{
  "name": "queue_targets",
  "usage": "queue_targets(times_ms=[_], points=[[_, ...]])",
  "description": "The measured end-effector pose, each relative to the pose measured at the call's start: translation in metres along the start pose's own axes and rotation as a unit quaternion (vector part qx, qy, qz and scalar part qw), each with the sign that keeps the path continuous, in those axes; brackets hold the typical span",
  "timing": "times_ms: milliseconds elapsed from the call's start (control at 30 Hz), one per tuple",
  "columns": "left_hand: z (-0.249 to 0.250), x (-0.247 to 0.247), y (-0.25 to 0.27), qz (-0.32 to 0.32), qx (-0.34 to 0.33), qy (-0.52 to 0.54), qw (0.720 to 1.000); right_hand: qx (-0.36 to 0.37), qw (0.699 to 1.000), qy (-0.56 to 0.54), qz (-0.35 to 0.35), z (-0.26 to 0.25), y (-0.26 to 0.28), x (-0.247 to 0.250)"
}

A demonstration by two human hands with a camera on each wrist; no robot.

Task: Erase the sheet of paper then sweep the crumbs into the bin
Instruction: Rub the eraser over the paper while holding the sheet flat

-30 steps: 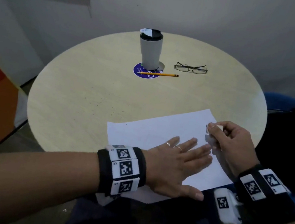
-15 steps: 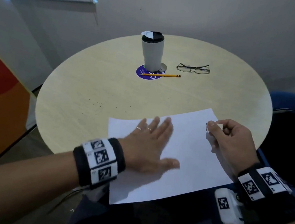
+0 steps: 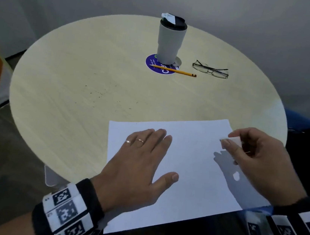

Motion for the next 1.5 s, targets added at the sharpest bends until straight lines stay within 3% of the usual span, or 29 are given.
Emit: queue_targets(times_ms=[133, 400, 600, 767, 933, 1067, 1233, 1400, 1500], points=[[0.001, -0.004, 0.001, -0.002, 0.009, 0.011, 1.000, 0.033, 0.990, 0.132, -0.035, -0.018, -0.008, -0.005], [-0.003, -0.005, 0.000, -0.009, -0.008, 0.023, 1.000, 0.124, 0.962, 0.213, -0.117, -0.038, -0.008, -0.055], [-0.005, -0.006, 0.000, -0.017, -0.014, 0.024, 0.999, 0.069, 0.967, 0.233, -0.072, -0.031, -0.033, -0.036], [-0.006, -0.006, 0.000, -0.012, -0.016, 0.024, 1.000, 0.094, 0.954, 0.256, -0.126, -0.044, -0.013, -0.052], [-0.006, -0.006, 0.000, -0.010, -0.014, 0.029, 0.999, 0.054, 0.958, 0.272, -0.074, -0.038, -0.043, -0.036], [-0.006, -0.006, 0.000, -0.009, -0.014, 0.028, 0.999, 0.091, 0.946, 0.284, -0.124, -0.048, -0.024, -0.051], [-0.007, -0.007, -0.001, -0.014, -0.015, 0.024, 1.000, 0.063, 0.954, 0.284, -0.068, -0.038, -0.047, -0.038], [-0.006, -0.007, -0.001, -0.006, -0.012, 0.028, 1.000, 0.100, 0.945, 0.284, -0.129, -0.048, -0.024, -0.052], [-0.006, -0.008, -0.002, -0.008, -0.014, 0.027, 0.999, 0.054, 0.959, 0.267, -0.080, -0.041, -0.042, -0.043]])
Point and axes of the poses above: each hand's wrist, its own y-axis away from the middle knuckle, its own x-axis out of the back of the hand, z = x × y, the point moved 1 cm from there along -y, towards the middle knuckle, and after that the axes turned 13 degrees about -x, right-handed, at the moved point
